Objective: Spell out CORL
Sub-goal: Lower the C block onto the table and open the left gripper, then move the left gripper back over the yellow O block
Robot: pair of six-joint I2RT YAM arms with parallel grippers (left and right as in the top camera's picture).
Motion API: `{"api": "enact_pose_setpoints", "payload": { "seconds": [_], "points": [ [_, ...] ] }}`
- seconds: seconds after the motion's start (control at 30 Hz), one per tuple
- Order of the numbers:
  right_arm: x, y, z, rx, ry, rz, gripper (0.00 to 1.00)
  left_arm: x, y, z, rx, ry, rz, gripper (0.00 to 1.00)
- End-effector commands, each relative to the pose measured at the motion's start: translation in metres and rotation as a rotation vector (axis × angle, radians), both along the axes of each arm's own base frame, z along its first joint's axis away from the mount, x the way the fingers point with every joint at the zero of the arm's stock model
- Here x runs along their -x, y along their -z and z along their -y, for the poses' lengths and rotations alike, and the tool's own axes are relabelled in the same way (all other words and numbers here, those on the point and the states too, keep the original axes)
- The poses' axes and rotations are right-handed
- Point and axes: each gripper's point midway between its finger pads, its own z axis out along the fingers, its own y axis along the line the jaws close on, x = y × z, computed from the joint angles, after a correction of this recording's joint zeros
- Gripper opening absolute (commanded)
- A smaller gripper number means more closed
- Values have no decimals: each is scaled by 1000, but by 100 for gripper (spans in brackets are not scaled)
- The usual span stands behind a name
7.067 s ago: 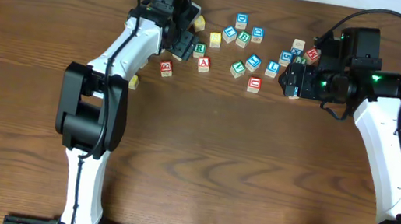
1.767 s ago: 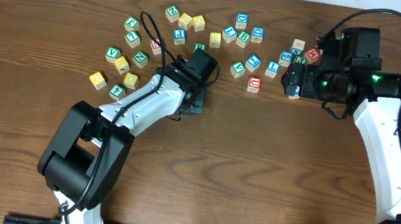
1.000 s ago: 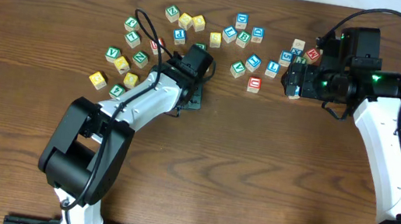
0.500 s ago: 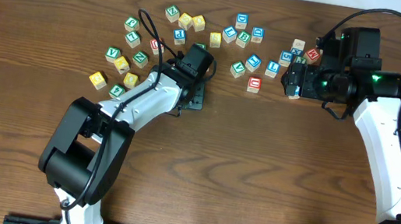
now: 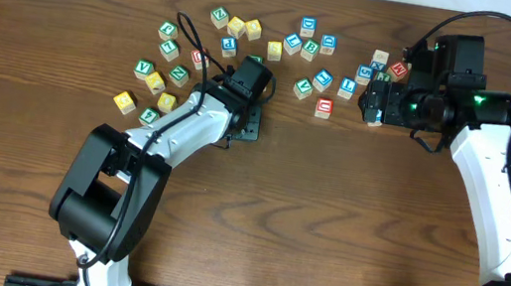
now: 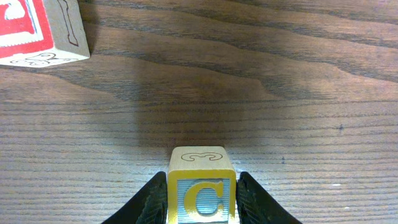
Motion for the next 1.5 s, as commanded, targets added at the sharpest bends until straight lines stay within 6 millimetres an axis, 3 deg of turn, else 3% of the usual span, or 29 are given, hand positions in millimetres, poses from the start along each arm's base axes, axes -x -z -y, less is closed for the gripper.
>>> {"api": "enact_pose_setpoints", "payload": {
  "seconds": [0.0, 0.27, 0.5, 0.63, 0.83, 0.93, 1.13, 1.3, 1.47],
  "points": [
    [-3, -7, -4, -7, 2, 16, 99, 2, 8, -3, -12, 7, -18, 40],
    [-3, -7, -4, -7, 2, 16, 99, -9, -8, -7, -11, 46, 27, 49],
    [-4, -7, -4, -7, 2, 17, 99, -25, -60, -18, 24, 25, 135, 49],
    [-4, -7, -4, -7, 2, 17, 99, -34, -106, -43, 56, -37, 234, 49],
    [-4, -7, -4, -7, 2, 17, 99, -39, -142, -90, 46, -107, 310, 49],
    [-3, -7, -4, -7, 2, 16, 99, -39, -136, -117, -4, -103, 287, 49],
    [-4, -7, -4, -7, 2, 16, 99, -36, -96, -160, -71, -116, 167, 49],
    [-3, -7, -4, -7, 2, 16, 99, -36, -60, -166, -97, -86, 79, 49],
    [-4, -7, -4, -7, 2, 16, 99, -33, -37, -166, -113, -54, 24, 49]
  ]
}}
